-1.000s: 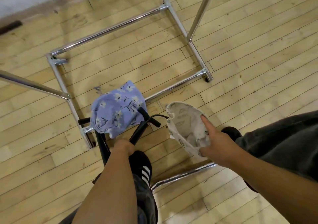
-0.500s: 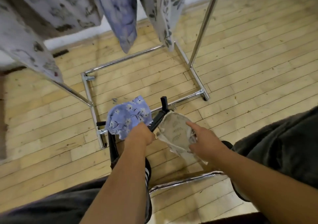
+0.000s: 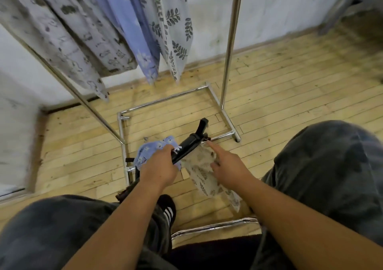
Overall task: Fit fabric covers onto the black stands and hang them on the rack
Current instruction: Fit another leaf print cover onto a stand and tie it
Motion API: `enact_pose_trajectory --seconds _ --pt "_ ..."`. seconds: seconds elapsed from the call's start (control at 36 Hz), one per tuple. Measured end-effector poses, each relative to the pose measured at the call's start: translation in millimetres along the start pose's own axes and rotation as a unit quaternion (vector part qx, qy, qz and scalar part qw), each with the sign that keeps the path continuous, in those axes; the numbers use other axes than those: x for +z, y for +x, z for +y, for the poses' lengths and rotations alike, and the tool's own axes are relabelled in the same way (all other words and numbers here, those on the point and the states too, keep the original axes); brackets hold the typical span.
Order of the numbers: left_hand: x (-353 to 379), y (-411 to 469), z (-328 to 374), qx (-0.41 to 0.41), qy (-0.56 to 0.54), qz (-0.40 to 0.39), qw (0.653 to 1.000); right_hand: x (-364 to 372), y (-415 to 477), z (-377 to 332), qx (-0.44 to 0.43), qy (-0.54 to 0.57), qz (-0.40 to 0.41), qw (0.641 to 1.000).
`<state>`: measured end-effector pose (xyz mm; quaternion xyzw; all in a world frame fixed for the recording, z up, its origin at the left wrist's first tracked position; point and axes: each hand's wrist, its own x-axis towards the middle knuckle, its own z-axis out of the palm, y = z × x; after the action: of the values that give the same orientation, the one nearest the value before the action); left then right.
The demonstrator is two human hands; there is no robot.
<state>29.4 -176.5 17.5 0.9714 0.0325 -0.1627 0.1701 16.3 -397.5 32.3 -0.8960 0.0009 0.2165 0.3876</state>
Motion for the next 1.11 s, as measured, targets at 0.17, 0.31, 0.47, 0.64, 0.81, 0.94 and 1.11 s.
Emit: enact_pose_trajectory --seconds 0.17,0.31,0.47,0.64,0.81,0.94,1.11 --pt "-8.8 -52.9 21.0 0.026 0.087 0.084 0.992 -6.7 -28.0 3.2 -0.035 0.021 0.040 0.998" --pt "7.5 -76.2 30.7 0.056 0.106 0.114 0.986 1.8 -41.6 5.0 -0.076 -0.021 -0.010 0.997" --pt "16.9 -92.4 48.1 0.101 0.142 0.160 0.972 10.5 -53.8 7.0 -0.080 -0.060 -0.051 0.994" --pt "15.5 -105.8 63.6 0.154 0.161 0.197 0.955 8.2 -63.3 10.6 -0.072 -0.070 -0.007 0.995" --pt "2.6 -116.3 77.9 0.237 0.133 0.215 0.938 -6.4 -64.9 5.5 -0.041 -0.065 0.021 0.997" --pt "-12.1 -130.7 96.3 0.355 0.050 0.291 0.887 -19.1 -62.7 2.3 -0.008 0.030 0.089 0.996" --pt "-20.1 -130.4 97.5 0.331 -0.025 0.205 0.921 -29.2 -64.6 -0.9 -0.013 0.100 0.133 0.986"
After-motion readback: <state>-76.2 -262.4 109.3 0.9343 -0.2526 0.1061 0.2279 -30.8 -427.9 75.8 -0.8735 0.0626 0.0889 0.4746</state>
